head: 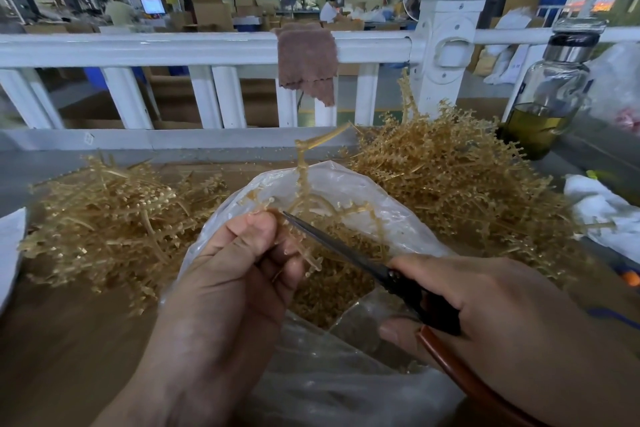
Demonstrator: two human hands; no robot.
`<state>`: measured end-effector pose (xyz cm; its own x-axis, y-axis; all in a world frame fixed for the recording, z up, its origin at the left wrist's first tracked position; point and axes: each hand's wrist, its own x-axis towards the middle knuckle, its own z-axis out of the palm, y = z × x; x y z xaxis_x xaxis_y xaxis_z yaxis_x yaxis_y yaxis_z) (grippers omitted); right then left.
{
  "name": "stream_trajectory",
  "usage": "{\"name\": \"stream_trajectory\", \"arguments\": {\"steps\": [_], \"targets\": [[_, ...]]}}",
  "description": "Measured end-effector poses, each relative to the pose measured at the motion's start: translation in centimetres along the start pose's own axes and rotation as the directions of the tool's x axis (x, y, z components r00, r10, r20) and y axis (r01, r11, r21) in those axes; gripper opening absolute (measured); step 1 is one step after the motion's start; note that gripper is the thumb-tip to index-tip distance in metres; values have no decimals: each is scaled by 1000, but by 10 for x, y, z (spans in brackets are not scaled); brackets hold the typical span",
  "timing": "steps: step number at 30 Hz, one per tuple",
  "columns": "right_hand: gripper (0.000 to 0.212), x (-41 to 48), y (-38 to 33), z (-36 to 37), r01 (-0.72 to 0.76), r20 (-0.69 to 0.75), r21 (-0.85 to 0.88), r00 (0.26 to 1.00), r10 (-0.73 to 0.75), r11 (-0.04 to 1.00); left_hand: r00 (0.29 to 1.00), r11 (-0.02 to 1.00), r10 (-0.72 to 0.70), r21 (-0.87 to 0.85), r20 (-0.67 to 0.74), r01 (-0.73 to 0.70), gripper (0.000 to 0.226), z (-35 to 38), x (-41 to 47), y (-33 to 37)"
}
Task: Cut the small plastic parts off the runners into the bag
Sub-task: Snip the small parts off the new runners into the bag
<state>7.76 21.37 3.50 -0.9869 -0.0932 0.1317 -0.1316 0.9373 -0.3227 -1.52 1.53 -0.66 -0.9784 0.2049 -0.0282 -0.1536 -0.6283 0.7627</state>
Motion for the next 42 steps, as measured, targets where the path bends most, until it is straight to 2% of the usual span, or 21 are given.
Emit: {"name": "stream_trajectory", "arguments": {"steps": [6,11,17,25,30,33,39,42], "targets": [[74,1,-1,4,-12,-20,-49,1000,11,999,1000,1000,24,-4,-2,-24,5,2,0,-1],[75,0,-2,5,0,-38,-69,999,-2,998,1000,1000,15,-1,6,-15,21,2,-3,-1],[52,-1,-7,2,4,-51,-60,999,-7,998,1000,1000,22,8,3,-23,13,6,-6,0],[44,-2,-7,5,49,-142,-63,988,-57,997,999,999,36,14,-24,-36,2,8,-8,-2],[36,-1,-6,4,81,-180,-65,979,-92,995,999,999,32,0,-30,-33,4,10,-8,-1],[37,-2,-5,5,76,-166,-53,983,-84,996,999,1000,28,-9,-34,-29,4,10,-7,-1],[48,-1,-3,4,50,-105,-91,993,-59,995,999,1000,17,-26,-34,-18,22,11,-7,-2],[52,-2,-3,4,42,-96,-80,994,-49,996,999,999,8,-33,-31,-9,21,10,-8,-1]]}}
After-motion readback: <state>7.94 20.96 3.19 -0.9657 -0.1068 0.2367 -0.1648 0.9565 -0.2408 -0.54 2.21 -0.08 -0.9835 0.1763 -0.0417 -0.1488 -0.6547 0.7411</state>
